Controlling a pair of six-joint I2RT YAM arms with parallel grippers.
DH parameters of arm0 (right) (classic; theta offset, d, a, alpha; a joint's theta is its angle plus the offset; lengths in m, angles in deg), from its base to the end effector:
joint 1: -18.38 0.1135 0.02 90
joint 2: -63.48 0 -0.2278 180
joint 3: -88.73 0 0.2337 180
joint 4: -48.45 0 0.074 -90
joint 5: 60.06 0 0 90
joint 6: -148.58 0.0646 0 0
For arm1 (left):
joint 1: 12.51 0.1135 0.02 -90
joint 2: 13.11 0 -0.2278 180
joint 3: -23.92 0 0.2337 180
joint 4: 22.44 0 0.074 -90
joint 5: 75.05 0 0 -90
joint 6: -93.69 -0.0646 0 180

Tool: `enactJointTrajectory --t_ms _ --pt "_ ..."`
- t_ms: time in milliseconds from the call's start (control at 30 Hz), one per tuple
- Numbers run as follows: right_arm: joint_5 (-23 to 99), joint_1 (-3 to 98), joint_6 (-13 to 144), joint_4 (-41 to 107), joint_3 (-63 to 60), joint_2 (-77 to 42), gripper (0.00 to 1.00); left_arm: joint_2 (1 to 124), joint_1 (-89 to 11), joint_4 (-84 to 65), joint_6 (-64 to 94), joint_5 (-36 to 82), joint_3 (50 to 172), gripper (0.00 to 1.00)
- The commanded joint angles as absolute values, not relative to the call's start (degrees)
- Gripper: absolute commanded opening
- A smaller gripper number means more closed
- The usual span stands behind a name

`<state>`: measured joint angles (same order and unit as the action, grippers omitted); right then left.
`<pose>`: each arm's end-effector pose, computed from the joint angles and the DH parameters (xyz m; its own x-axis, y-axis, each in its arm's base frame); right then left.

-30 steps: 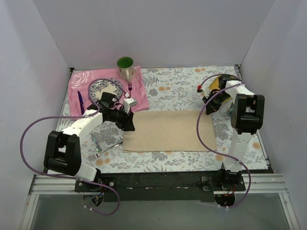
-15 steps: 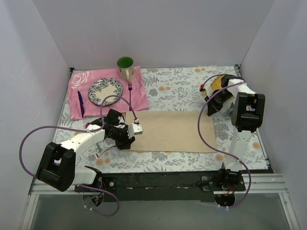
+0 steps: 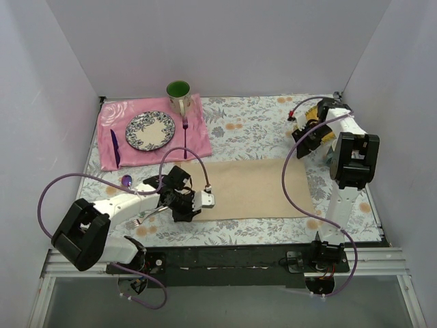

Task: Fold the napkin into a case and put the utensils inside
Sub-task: Smooth out the rectangle-folded napkin at the center of the board.

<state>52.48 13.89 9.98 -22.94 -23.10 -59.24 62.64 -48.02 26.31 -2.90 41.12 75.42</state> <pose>0.3913 -0.0059 0.1285 -0.6690 -0.6424 -0.3738 -0.7272 0.6698 0.1504 0.1589 -0.1484 0.1121 -0.7014 0.6270 -0.3388 0.7115 0.5876 -0.3854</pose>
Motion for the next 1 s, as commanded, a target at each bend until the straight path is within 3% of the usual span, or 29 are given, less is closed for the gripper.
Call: enactJointTrajectory --t_ms 0,33,67,133,167,267,300,333,467,533,667,800,867,900,967 --pt "59.17 13.55 16.10 -23.55 -31.61 -56.16 0.47 58.88 -49.78 32.87 2.00 47.02 79.48 0.18" --pt "61.56 13.55 17.08 -23.91 -31.18 -54.92 0.47 58.44 -48.91 32.78 5.77 47.90 82.88 0.22" --pt "64.10 13.55 18.48 -23.91 -30.31 -53.61 0.48 58.09 -47.68 32.52 8.41 49.56 84.74 0.32" --pt "72.19 13.81 22.86 -22.69 -24.96 -49.30 0.64 58.26 -41.73 30.07 18.60 56.94 89.74 0.46" --pt "74.13 14.77 24.54 -21.90 -22.76 -47.98 0.69 58.61 -39.52 25.18 22.72 58.61 90.90 0.62" --pt "77.75 18.27 29.30 -18.39 -14.50 -44.37 0.77 62.99 -33.96 15.78 38.37 64.86 92.93 0.83" --pt "78.71 20.03 30.61 -17.15 -12.83 -43.50 0.80 64.92 -33.78 13.12 41.80 64.70 92.85 0.95" --pt "79.24 20.83 32.11 -15.84 -9.50 -43.23 0.86 65.98 -33.78 10.14 49.15 64.09 92.41 0.98" --pt "82.40 23.30 40.26 -9.69 -5.79 -44.10 0.95 67.31 -33.43 -8.98 67.38 56.81 88.64 0.98" --pt "86.00 23.30 43.18 -4.33 -4.56 -42.44 0.99 65.57 -33.26 -16.31 73.53 59.31 84.69 0.98" --pt "81.72 23.65 51.19 14.55 5.18 -26.58 0.99 57.75 -33.25 -29.33 80.14 55.65 80.64 0.98" --pt "72.85 23.13 67.05 30.92 10.74 -20.90 0.99 57.81 -32.90 -16.10 86.82 36.86 85.98 0.98" --pt "73.44 22.60 70.68 32.93 10.57 -23.86 0.98 63.31 -31.76 -17.66 85.79 44.69 88.27 0.98" --pt "81.62 22.86 71.05 33.04 9.70 -25.71 0.99 64.92 -31.93 -16.89 87.26 45.79 89.32 0.98" --pt "82.41 25.92 75.96 31.38 8.03 -30.10 0.99 67.56 -32.90 -21.84 92.26 47.55 87.68 0.98"
